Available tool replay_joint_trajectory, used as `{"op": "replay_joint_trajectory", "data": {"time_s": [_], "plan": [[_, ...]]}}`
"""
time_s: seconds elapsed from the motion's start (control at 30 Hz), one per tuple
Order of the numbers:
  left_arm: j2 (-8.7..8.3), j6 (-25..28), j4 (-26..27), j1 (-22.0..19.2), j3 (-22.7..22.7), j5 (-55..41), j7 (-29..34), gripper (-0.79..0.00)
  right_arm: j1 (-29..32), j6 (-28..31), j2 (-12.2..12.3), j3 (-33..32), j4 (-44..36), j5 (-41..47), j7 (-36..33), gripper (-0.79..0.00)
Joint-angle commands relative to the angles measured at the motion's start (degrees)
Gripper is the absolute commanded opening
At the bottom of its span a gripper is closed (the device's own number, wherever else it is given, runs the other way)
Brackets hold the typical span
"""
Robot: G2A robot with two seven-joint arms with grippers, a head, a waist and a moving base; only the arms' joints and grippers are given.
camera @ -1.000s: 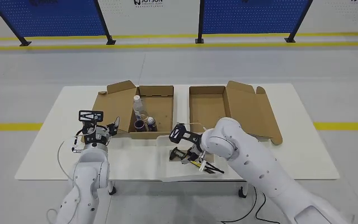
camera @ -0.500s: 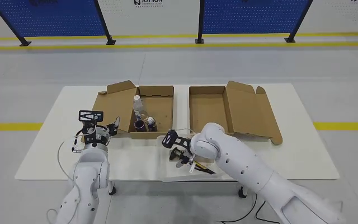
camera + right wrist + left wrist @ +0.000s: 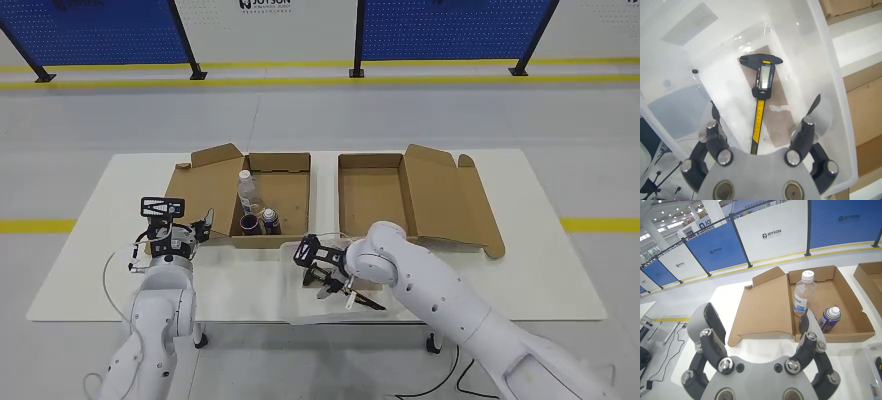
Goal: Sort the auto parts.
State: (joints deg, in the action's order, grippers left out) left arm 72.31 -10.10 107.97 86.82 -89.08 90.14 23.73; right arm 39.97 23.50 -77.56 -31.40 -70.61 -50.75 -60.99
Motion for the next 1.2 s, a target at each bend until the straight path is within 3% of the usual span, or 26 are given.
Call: {"op": "replay_joint_trajectory", "data": {"time_s": [0.0, 0.83, 0.9, 0.93, 0.97, 1.17], "plan": [[0.00, 0.00, 0.00, 0.00, 0.00, 0.00, 0.00, 0.000, -0.77, 0.99, -0.43, 0.42, 0.47, 0.08, 0.53, 0.000], [0.00, 0.00, 0.00, 0.00, 0.00, 0.00, 0.00, 0.000, -1.94, 1.73, -3.56, 2.76, 5.28, 1.73, 0.88, 0.000], [0.00, 0.00, 0.00, 0.00, 0.00, 0.00, 0.00, 0.000, -1.73, 1.48, -3.50, 2.44, 5.41, 1.85, 0.61, -0.018], [0.00, 0.00, 0.00, 0.00, 0.00, 0.00, 0.00, 0.000, -1.61, 1.24, -3.45, 2.28, 5.41, 1.73, 0.47, -0.145], [0.00, 0.00, 0.00, 0.00, 0.00, 0.00, 0.00, 0.000, -1.42, 1.08, -3.40, 2.13, 5.39, 1.75, 0.39, -0.212], [0.00, 0.00, 0.00, 0.00, 0.00, 0.00, 0.00, 0.000, -0.47, 0.77, -3.19, 1.58, 5.00, 1.52, -0.27, -0.237]]}}
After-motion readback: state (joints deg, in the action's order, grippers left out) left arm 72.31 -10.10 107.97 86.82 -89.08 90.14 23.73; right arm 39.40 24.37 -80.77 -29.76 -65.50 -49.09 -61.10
